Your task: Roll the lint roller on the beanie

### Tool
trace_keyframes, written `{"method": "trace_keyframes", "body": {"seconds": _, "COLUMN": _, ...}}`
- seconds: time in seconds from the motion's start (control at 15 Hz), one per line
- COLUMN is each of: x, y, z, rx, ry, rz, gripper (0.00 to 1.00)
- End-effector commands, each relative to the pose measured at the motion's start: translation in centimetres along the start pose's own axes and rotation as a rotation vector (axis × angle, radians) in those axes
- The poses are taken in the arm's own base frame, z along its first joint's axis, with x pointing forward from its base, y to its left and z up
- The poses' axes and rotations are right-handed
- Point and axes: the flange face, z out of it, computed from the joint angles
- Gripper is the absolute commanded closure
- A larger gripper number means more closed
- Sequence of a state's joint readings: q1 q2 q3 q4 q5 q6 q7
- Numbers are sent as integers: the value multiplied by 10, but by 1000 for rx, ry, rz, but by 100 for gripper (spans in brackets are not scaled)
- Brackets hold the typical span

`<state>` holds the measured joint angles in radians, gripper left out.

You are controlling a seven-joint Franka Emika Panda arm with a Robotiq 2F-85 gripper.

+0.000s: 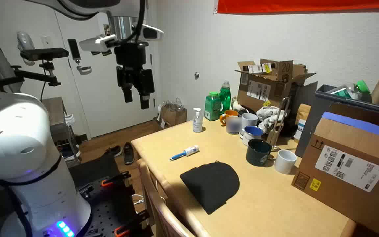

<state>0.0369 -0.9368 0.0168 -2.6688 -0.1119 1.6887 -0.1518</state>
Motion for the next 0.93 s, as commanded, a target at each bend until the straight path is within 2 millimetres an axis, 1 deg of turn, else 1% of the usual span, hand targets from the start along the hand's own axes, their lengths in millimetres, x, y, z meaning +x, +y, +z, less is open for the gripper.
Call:
{"method": "trace_keyframes", "body": {"seconds": 0.0, "x": 0, "y": 0, "z": -1, "rx": 0, "ry": -1, "rz": 0, "gripper": 0}}
{"method": "trace_keyframes", "body": {"seconds": 0.13, "x": 4, "y": -2, "z": -1, "rx": -1, "ry": 5, "rz": -3, "gripper": 0}}
{"method": "trace_keyframes", "body": {"seconds": 0.27, "x": 17, "y": -9, "z": -1, "rx": -6, "ry": 33, "rz": -13, "gripper": 0}}
{"method": "trace_keyframes", "body": {"seconds": 0.4, "x": 34, "y": -18, "z": 1, "rx": -9, "ry": 69, "rz": -42, "gripper": 0}}
{"method": "trace_keyframes", "body": {"seconds": 0.6, "x": 66, "y": -27, "z": 12, "rx": 9, "ry": 131, "rz": -34, "gripper": 0}}
{"method": "trace_keyframes", "body": {"seconds": 0.87, "x": 93, "y": -39, "z": 30, "rx": 53, "ry": 177, "rz": -25, "gripper": 0}}
